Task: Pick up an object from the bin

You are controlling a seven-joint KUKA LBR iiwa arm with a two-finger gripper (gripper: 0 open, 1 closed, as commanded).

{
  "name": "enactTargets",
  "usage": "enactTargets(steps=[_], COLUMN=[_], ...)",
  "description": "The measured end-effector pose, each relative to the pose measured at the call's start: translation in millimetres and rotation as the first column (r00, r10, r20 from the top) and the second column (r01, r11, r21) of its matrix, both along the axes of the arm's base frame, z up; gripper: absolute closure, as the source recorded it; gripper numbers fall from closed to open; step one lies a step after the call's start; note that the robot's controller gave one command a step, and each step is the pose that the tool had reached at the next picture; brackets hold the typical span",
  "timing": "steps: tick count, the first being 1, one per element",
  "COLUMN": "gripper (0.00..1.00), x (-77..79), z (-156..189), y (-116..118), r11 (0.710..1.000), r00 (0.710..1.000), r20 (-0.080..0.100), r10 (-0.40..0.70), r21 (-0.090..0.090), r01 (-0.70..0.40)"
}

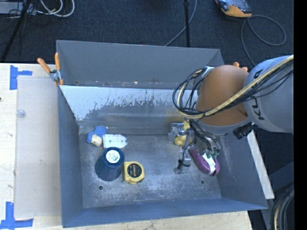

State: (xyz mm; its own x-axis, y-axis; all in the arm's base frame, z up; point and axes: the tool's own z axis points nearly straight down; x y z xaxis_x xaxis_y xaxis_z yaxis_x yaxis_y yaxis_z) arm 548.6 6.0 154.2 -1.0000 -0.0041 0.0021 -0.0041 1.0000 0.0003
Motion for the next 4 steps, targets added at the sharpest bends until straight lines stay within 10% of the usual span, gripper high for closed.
enactTargets(steps=[1,2,3,4], gripper=[0.00,0.00,0.00,0.00], x=[24.5,-13.4,-16.0,23.5], z=[-35,-66,-79,-79], y=[29,45,80,111], r11=[1.000,0.997,0.994,0.990], r00=[1.000,0.997,0.994,0.990], r20=[0.006,-0.002,-0.008,0.002], r10=[0.023,0.077,0.111,0.141], r21=[-0.001,0.001,-0.001,0.001], r01=[-0.023,-0.077,-0.111,-0.141])
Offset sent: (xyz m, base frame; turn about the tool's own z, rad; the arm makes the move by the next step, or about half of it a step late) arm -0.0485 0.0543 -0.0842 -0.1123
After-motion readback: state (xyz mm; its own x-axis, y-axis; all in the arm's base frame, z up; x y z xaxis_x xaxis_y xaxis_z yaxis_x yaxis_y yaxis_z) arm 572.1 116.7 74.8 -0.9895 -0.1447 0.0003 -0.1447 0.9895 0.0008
